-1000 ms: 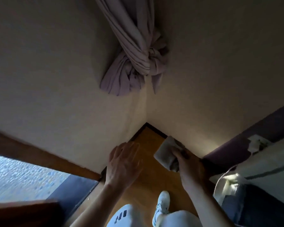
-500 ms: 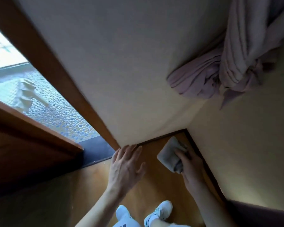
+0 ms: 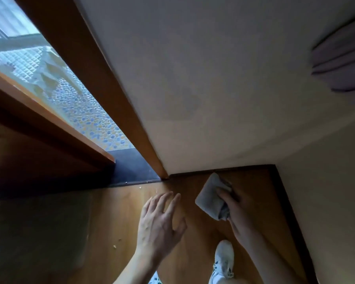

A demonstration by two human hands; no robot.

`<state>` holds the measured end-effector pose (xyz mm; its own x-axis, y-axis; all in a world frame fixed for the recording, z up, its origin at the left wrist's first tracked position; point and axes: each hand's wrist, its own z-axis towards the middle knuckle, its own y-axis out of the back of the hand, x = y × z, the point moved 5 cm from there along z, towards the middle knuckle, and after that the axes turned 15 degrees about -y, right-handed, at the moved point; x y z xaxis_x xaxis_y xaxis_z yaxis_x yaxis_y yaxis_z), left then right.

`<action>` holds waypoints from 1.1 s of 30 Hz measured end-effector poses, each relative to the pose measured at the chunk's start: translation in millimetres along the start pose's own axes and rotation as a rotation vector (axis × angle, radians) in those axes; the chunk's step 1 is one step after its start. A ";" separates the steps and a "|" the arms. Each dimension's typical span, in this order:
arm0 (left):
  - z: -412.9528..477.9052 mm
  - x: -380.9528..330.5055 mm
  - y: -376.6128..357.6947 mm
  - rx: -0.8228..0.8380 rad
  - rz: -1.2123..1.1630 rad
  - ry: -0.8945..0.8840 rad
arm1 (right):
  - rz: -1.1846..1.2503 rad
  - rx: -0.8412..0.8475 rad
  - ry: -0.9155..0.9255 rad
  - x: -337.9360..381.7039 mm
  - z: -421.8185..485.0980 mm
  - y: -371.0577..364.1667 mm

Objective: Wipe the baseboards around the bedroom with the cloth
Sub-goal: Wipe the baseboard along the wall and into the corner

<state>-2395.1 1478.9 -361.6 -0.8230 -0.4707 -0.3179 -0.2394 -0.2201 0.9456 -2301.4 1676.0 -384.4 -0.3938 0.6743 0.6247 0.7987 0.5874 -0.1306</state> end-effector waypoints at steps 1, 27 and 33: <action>2.7 10.3 -25.3 0.004 0.000 0.018 | -0.026 0.001 0.001 -10.3 25.0 -0.1; -36.7 260.5 -625.8 -0.081 -0.024 0.267 | -0.373 -0.139 0.371 -345.0 553.6 -44.2; -38.2 259.6 -633.5 -0.138 0.065 0.275 | -0.441 -0.136 0.551 -348.8 551.4 -78.3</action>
<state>-2437.4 1463.5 -1045.8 -0.6595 -0.6969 -0.2818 -0.1035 -0.2871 0.9523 -2477.5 1641.7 -1016.6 -0.4345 0.0418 0.8997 0.6821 0.6676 0.2984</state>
